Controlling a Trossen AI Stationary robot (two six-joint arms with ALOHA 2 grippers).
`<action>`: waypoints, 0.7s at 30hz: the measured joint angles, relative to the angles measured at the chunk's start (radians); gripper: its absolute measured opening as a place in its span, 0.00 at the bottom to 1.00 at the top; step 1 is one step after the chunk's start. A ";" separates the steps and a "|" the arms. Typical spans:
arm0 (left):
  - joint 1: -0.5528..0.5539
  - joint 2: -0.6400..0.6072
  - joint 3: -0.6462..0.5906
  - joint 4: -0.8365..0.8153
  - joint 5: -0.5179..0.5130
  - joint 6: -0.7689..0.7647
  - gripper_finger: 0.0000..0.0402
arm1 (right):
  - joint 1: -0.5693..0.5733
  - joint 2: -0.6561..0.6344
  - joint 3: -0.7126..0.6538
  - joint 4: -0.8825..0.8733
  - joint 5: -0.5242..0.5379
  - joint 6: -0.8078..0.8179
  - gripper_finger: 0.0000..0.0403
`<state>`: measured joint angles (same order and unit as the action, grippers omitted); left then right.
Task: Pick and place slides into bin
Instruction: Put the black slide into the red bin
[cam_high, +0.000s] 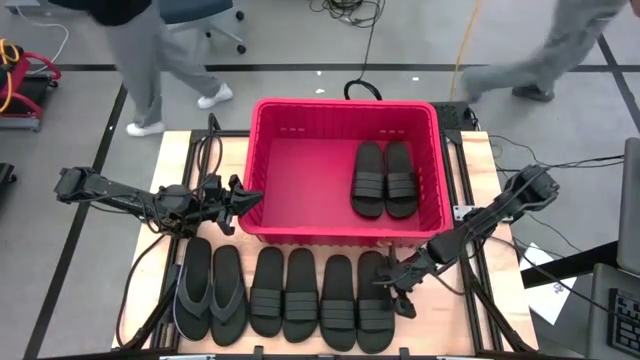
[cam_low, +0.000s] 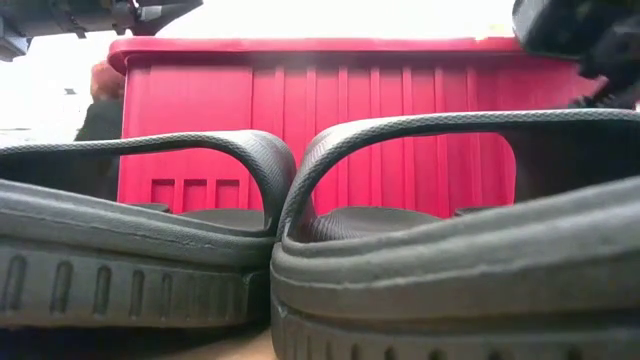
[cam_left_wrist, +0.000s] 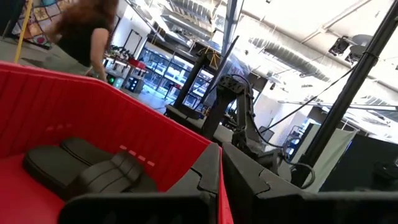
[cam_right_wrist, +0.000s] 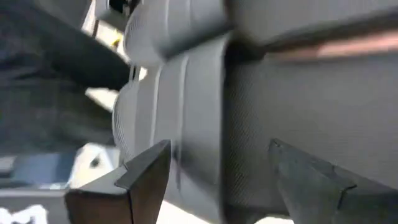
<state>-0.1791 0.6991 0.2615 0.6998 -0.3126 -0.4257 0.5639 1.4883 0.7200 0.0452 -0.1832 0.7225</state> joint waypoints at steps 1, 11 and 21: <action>0.000 0.000 0.000 0.000 0.000 0.002 0.05 | 0.000 0.016 0.000 0.015 -0.022 0.010 0.65; 0.000 0.000 0.000 -0.001 0.000 0.013 0.05 | 0.007 0.041 0.000 0.083 -0.084 0.027 0.45; 0.000 0.000 0.000 -0.001 0.000 0.004 0.05 | 0.008 0.038 0.000 0.104 -0.232 0.070 0.04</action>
<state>-0.1791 0.6991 0.2615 0.6987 -0.3126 -0.4217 0.5717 1.5267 0.7204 0.1495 -0.4152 0.7926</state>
